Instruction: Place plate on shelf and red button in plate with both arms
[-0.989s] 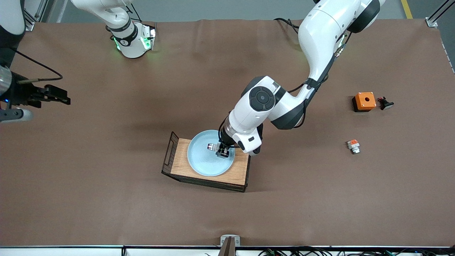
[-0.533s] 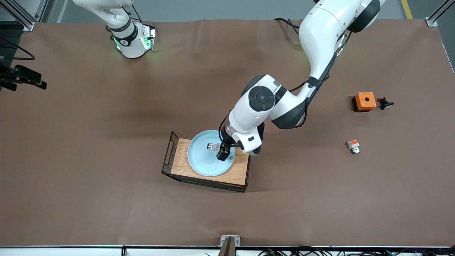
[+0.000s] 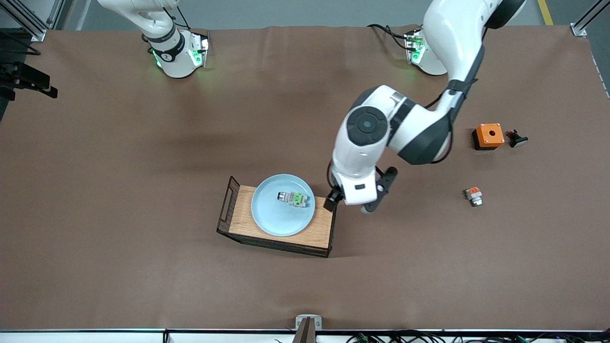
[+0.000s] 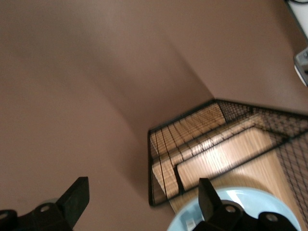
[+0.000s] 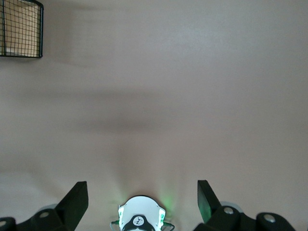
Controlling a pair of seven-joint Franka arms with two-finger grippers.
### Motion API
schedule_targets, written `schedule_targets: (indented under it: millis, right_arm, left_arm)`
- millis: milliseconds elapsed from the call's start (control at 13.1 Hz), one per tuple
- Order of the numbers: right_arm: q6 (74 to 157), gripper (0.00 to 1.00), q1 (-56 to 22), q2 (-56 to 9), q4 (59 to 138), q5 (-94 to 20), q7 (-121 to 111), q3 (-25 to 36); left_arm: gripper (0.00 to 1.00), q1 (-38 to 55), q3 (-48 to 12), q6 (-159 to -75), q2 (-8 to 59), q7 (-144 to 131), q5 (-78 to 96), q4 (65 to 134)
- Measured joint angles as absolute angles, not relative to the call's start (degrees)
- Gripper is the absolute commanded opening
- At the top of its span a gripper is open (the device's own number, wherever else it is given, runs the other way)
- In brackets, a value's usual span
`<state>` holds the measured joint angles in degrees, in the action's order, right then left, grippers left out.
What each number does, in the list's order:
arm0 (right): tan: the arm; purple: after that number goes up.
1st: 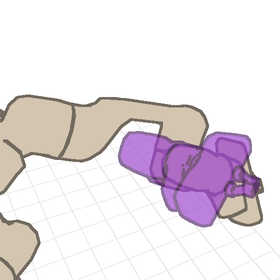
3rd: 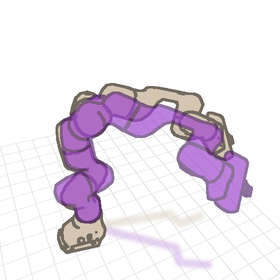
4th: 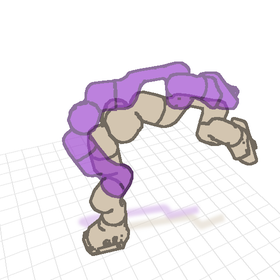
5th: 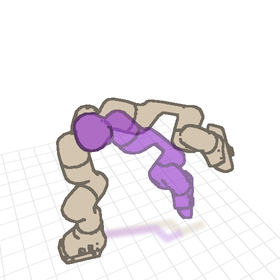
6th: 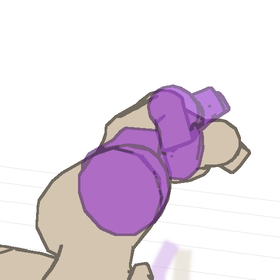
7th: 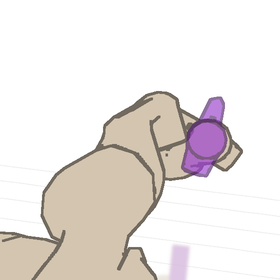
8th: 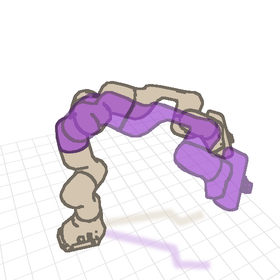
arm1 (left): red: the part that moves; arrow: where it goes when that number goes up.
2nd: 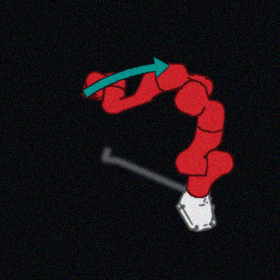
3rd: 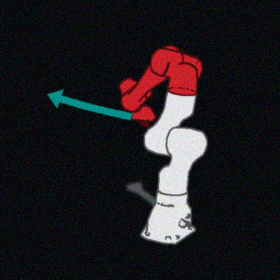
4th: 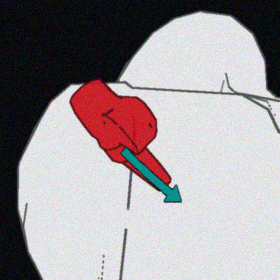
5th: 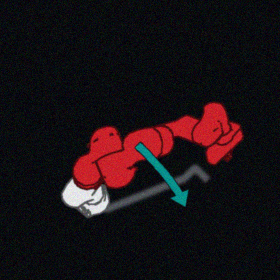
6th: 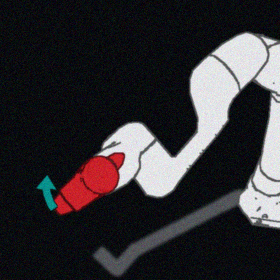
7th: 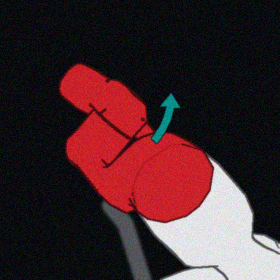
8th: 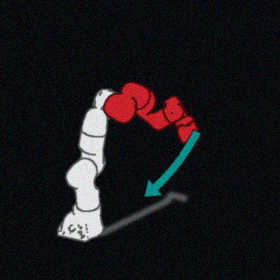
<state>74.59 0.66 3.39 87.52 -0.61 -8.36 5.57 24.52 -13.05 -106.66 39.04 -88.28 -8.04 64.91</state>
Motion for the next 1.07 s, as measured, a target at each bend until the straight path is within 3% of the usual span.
schedule_targets:
  millis: [380, 1065]
  right_arm:
    - [73.0, 1.0, 0.6, 4.1, 87.5, -0.6, -8.4, 5.2]
    - [74.4, 1.0, 0.4, 4.2, 86.9, -0.6, -10.9, 5.0]
  left_arm:
    - [1.0, 12.7, -13.1, -98.8, 33.7, -65.4, -4.8, 64.9]
    - [1.0, 4.0, -13.1, -85.9, 25.5, -26.6, -4.8, 65.0]
